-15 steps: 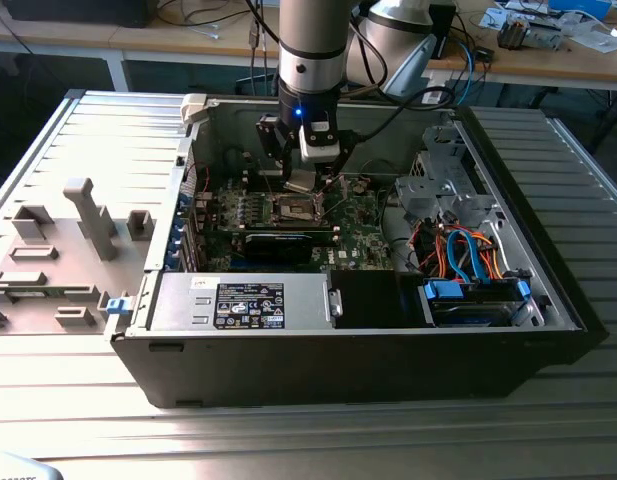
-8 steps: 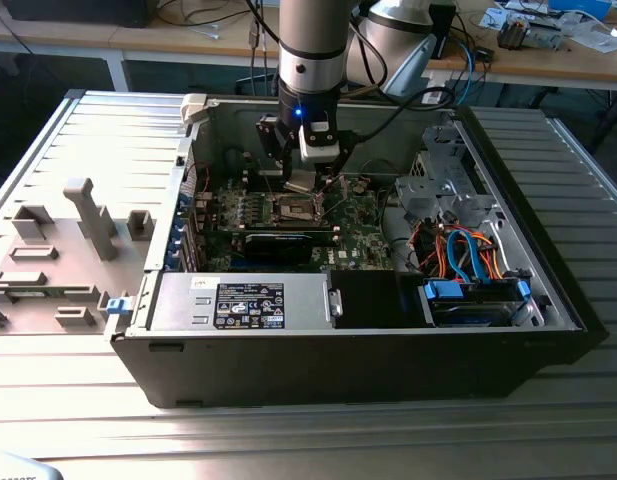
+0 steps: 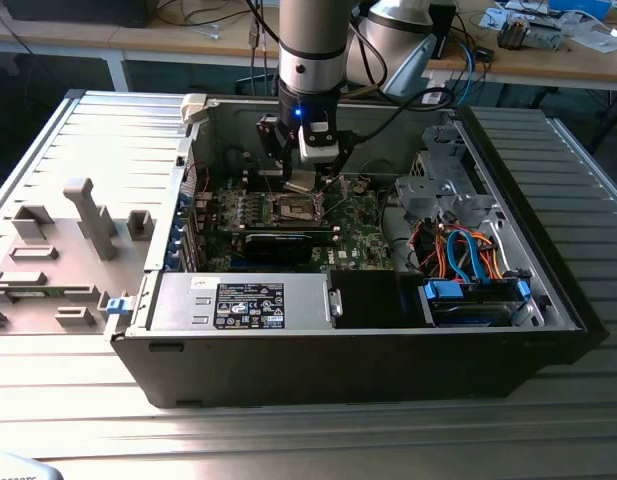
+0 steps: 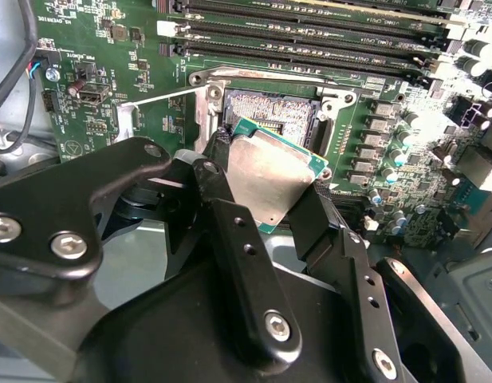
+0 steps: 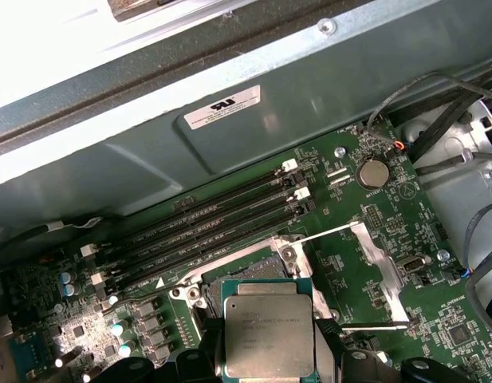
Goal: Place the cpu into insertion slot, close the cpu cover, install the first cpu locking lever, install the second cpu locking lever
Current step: 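Place the cpu into insertion slot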
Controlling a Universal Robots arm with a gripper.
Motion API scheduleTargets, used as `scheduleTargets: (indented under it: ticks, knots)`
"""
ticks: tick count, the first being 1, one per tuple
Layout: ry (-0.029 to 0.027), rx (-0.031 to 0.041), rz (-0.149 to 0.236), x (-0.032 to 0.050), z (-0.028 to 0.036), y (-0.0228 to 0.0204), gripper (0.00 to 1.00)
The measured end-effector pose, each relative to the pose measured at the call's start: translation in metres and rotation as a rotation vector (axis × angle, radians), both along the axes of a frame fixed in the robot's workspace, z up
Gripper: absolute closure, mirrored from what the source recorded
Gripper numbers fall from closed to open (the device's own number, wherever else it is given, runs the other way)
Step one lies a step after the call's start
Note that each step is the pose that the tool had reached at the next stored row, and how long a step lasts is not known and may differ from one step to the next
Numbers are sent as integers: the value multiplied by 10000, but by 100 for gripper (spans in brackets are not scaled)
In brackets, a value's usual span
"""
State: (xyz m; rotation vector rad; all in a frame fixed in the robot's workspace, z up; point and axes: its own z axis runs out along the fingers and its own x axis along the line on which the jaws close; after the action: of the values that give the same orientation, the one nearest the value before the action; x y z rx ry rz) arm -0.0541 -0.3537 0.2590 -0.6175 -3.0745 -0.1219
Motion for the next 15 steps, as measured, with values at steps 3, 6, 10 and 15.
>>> scheduleTargets:
  ticks: [3,6,10,15]
  knots:
    - [0,0,-12,0,0,0,46]
    - [0,0,-24,0,0,0,46]
    - [0,-1,-78,0,-2,0,46]
    - [0,0,-101,0,-2,0,46]
